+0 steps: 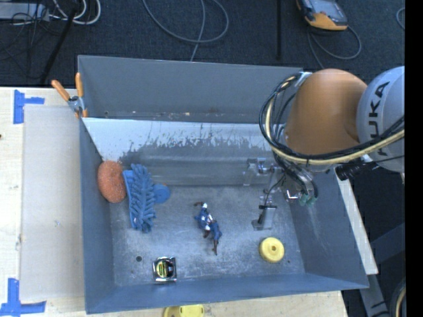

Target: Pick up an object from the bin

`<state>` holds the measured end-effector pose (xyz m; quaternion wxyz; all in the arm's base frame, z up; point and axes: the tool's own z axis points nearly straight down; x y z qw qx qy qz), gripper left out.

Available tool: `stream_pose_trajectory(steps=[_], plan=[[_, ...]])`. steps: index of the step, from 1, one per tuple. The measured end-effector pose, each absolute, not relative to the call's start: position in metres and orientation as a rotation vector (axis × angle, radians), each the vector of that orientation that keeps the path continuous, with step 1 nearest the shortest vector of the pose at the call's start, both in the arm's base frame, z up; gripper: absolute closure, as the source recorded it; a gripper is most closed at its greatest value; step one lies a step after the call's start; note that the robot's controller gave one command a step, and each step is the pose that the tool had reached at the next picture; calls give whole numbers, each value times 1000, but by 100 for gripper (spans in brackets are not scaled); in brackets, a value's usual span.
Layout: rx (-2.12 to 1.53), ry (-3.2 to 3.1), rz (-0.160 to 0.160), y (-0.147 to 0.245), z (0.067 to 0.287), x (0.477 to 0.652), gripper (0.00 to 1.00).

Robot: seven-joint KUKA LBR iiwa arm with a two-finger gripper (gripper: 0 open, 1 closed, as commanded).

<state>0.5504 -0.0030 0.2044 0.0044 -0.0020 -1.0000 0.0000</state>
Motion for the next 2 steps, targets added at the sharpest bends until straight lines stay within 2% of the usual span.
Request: stream_pose_trajectory(steps=[1, 2], plan=[[-6, -3140, 0, -3, 209, 552, 0], [66, -3145, 2, 22, 178, 556, 0]])
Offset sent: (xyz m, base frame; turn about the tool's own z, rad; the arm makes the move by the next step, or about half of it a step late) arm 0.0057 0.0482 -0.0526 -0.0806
